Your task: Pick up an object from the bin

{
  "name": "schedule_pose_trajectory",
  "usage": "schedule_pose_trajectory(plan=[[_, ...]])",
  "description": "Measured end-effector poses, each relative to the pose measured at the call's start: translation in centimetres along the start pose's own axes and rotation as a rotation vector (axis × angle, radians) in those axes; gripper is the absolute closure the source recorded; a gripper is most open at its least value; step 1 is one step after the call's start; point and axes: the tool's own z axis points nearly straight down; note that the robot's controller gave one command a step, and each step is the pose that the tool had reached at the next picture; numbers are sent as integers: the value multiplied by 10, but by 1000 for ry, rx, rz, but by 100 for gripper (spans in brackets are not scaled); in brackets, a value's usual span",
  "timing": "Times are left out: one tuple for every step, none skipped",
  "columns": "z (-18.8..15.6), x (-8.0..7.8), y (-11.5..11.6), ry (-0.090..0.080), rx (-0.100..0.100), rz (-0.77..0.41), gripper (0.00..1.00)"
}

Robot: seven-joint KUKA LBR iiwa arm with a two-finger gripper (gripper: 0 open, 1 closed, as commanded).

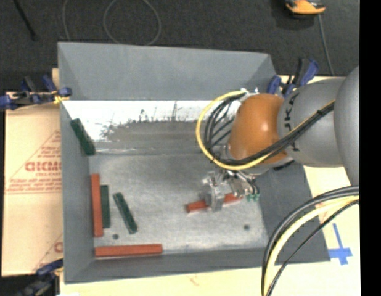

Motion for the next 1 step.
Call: schedule_pose_trajectory(plan=[[0,0,0,0,0,-2,100]])
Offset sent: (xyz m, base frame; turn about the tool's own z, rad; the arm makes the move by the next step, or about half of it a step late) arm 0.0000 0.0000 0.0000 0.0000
